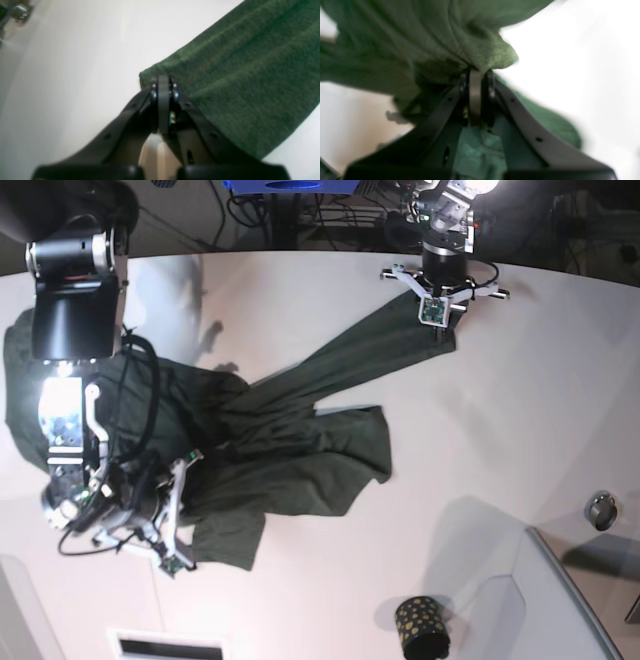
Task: Layout the t-shirt on the table in an organized manner, then fold the t-shirt properly
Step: 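Grasp the shirt with the right gripper and pull it taut against the left gripper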
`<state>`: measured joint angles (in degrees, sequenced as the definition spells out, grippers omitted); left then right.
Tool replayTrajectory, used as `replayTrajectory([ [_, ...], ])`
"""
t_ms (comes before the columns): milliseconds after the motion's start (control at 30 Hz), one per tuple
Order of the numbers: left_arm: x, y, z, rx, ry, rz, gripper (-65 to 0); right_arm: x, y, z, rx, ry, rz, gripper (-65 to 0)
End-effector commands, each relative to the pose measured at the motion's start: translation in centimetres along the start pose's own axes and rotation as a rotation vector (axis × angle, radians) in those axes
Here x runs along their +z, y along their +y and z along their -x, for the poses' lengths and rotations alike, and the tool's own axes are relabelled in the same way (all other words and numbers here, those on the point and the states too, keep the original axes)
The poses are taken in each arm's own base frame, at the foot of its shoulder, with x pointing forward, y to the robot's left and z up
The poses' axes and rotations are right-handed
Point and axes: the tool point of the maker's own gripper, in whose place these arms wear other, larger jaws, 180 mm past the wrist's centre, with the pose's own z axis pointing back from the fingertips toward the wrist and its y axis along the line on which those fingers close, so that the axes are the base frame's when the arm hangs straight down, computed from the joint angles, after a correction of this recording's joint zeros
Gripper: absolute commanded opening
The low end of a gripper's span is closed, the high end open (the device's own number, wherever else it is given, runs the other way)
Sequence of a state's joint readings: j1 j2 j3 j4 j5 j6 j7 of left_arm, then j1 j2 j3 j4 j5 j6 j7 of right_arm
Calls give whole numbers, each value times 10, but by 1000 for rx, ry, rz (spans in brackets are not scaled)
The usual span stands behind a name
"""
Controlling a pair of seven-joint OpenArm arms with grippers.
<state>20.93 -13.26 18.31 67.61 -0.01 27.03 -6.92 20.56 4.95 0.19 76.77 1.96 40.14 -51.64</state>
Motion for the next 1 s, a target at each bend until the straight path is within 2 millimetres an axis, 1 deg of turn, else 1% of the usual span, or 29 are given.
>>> replayTrajectory([
  [0, 7, -2, 36, 21, 150, 22, -650, 12, -24, -25, 13, -53, 51, -647],
  [33, 8, -2, 36, 21, 151, 23, -650, 15, -31, -31, 14, -59, 61, -647],
  [100, 13, -4, 42, 15, 163, 28, -650, 14, -40, -34, 14, -47, 66, -647],
  [200, 14, -4, 43, 14, 167, 30, -650, 8, -44, -36, 0, -40, 51, -647],
  [267, 14, -5, 44, 14, 171, 30, -650, 5, -47, -42, -8, -49, 42, -647],
  [333, 18, -5, 49, 14, 183, 33, -650, 3, -47, -40, -13, -34, 37, -647],
  [400, 17, 6, 51, 7, 182, 16, -650, 3, -44, -34, -11, -6, 36, -647],
  [433, 15, 11, 52, 13, 188, -1, -650, 3, -40, -26, -9, 14, 34, -647],
  [467, 14, 17, 53, 20, 192, -18, -650, 4, -36, -22, -5, 16, 35, -647],
  [567, 9, 36, 50, 40, 188, -71, -650, 10, -28, -15, 10, 6, 48, -647],
  [633, 6, 43, 44, 48, 174, -89, -650, 16, -23, -15, 23, -13, 62, -647],
  [733, 3, 55, 39, 52, 161, -117, -650, 28, -24, -17, 45, -37, 94, -647],
  [800, 3, 63, 41, 55, 164, -136, -650, 40, -26, -13, 56, -15, 127, -647],
  [867, 3, 68, 42, 59, 168, -151, -650, 57, -22, -9, 76, -1, 164, -647],
  [967, 0, 73, 39, 65, 160, -166, -650, 81, -7, 0, 106, -2, 207, -647],
])
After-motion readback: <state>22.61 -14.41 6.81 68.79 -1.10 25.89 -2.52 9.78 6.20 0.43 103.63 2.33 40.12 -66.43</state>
